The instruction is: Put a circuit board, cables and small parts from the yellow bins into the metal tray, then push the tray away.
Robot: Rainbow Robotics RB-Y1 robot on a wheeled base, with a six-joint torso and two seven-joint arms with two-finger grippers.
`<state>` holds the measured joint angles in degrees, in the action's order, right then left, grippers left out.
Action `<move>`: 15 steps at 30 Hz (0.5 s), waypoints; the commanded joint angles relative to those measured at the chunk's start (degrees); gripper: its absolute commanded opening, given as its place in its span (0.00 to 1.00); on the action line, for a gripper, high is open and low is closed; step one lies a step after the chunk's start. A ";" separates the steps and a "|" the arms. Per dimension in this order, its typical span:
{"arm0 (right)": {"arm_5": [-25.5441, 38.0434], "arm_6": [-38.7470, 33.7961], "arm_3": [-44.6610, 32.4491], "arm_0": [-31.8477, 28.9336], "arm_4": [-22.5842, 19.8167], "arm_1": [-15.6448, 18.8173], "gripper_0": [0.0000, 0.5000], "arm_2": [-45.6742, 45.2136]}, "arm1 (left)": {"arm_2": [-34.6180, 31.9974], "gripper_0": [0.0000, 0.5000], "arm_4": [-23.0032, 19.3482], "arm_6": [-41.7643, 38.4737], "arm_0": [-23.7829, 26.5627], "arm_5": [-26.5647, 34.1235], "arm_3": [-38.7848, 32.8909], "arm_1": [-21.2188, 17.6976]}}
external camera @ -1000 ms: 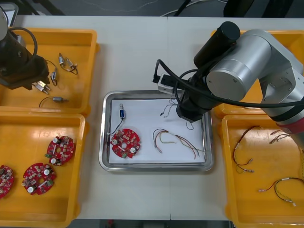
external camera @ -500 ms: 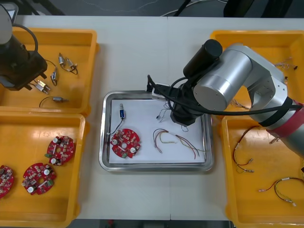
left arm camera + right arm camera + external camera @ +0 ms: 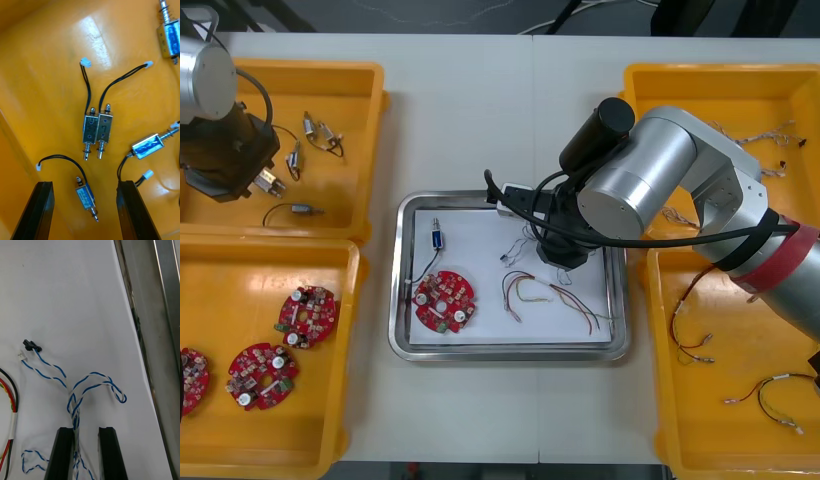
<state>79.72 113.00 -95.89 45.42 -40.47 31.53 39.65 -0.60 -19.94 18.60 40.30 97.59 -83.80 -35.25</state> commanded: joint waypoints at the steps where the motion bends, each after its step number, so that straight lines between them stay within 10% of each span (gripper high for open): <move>1: -0.53 1.78 -0.35 2.74 0.57 -0.77 0.85 0.86 | -1.60 0.97 2.36 2.94 -1.90 -1.00 -0.40 2.82; 15: 12.04 1.08 -4.49 2.83 -0.92 -1.74 0.93 -8.63 | -3.45 0.97 5.79 1.80 -2.25 -2.32 -0.40 6.69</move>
<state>89.33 113.00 -97.33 46.24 -40.65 31.25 35.72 -2.33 -15.09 18.71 38.67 96.05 -83.79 -29.69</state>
